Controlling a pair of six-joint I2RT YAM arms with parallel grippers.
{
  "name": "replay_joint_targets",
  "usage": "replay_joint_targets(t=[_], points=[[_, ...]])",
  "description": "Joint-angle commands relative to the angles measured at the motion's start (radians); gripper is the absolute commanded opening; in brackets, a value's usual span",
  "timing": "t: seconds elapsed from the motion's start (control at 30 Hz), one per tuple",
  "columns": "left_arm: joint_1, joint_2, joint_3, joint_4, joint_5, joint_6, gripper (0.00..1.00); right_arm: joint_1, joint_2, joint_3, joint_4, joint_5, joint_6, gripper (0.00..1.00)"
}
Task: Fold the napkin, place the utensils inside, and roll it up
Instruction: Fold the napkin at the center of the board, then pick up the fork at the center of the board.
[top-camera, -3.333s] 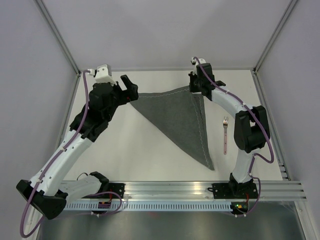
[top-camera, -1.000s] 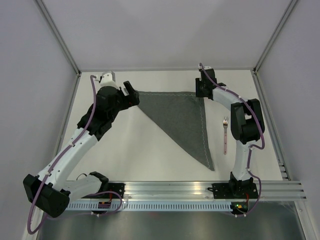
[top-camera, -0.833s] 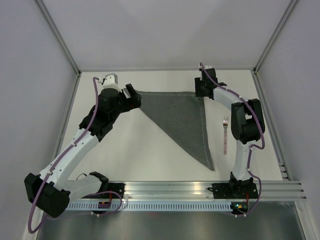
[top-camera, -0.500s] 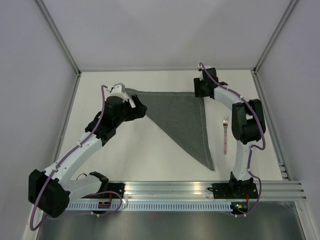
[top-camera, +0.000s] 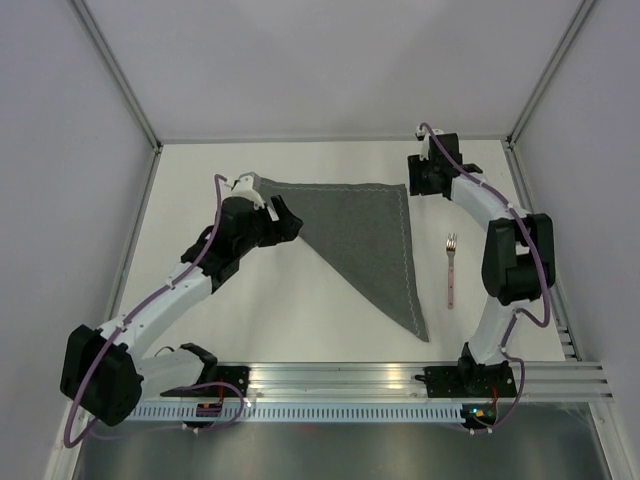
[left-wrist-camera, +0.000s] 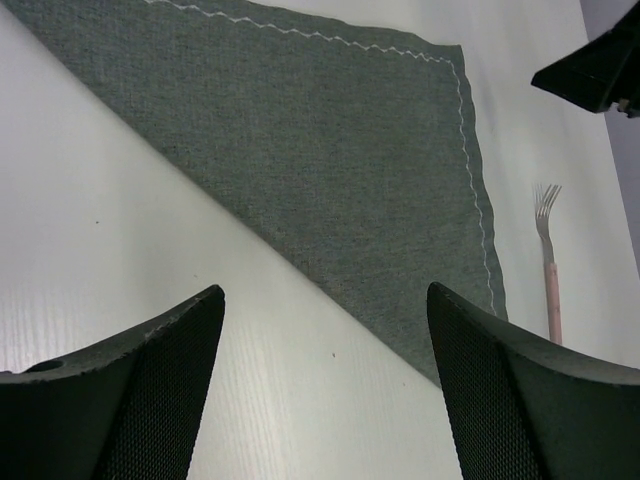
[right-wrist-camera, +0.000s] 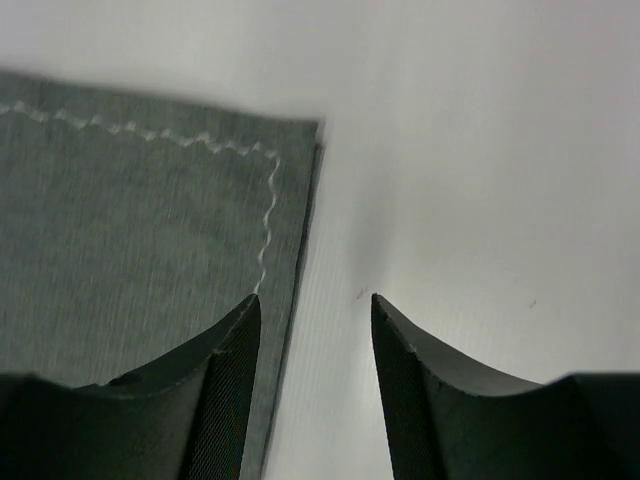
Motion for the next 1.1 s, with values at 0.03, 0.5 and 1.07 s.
replay_joint_targets(t=[0.03, 0.5, 1.07], points=[[-0.012, 0.044, -0.028, 0.082, 0.032, -0.048, 0.86, 0.007, -0.213, -0.156, -0.12, -0.14, -0.104, 0.52], [-0.091, 0.251, 0.037, 0.217, 0.106, -0.12, 0.72, 0.004, -0.572, -0.464, -0.44, -0.291, -0.506, 0.36], [-0.158, 0.38, 0.004, 0.432, 0.176, -0.206, 0.74, -0.258, -0.371, -0.471, -0.433, -0.205, -0.413, 0.51]])
